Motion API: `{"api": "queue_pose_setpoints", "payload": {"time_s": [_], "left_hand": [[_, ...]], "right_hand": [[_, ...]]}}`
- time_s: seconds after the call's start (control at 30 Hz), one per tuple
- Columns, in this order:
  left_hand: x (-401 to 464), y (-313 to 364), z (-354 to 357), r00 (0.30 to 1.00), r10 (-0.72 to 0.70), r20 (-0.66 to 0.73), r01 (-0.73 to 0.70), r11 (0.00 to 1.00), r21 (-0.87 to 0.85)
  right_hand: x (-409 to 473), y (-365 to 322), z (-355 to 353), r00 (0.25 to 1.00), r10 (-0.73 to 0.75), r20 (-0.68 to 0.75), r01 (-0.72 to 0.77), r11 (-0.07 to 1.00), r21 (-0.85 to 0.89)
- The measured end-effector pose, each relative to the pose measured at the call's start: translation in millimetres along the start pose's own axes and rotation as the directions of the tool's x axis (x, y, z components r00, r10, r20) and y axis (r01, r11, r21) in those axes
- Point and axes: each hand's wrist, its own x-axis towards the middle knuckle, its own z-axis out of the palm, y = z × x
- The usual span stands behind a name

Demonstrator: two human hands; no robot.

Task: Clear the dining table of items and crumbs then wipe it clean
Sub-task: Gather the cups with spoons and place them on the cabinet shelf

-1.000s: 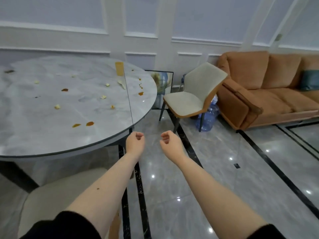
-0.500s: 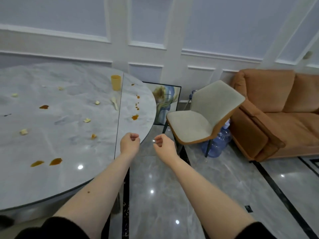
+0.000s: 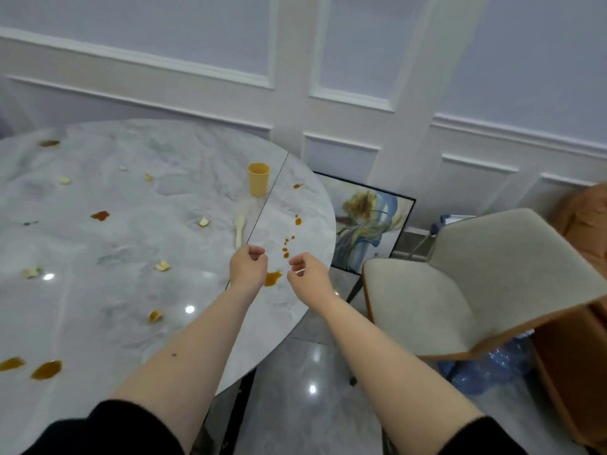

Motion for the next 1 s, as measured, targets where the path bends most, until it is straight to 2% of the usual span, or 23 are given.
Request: {"api": "queue_pose_setpoints", "payload": {"time_s": [0.1, 0.27, 0.43, 0.73, 1.0], "left_hand": [[43.4, 9.2, 18.5, 0.993, -0.017, -0.118, 0.02, 0.999, 0.025], [78.0, 7.3, 23.5, 0.985, -0.01, -0.172, 0.021, 0.998, 0.06], [147.9, -4.3, 45.4, 0.943, -0.161, -0.292, 0.149, 0.987, -0.064], [226.9, -23.7, 49.2, 0.898, -0.216, -0.383, 0.28, 0.952, 0.12], [266.8, -48.5, 57.1, 0.851, -0.333, -0.405, 0.48, 0.806, 0.347]], "right_hand": [[67.0, 5.8, -6.2, 0.996, -0.015, 0.087, 0.019, 0.999, -0.039], [112.1, -0.4, -1.2, 0.992, -0.037, 0.121, 0.04, 0.999, -0.028], [193.2, -1.9, 23.0, 0.985, -0.07, 0.16, 0.078, 0.996, -0.043], [290.4, -1.5, 54.5, 0.97, -0.024, 0.243, 0.034, 0.999, -0.038], [366.1, 4.4, 77.3, 0.956, -0.035, 0.29, 0.046, 0.998, -0.03]]}}
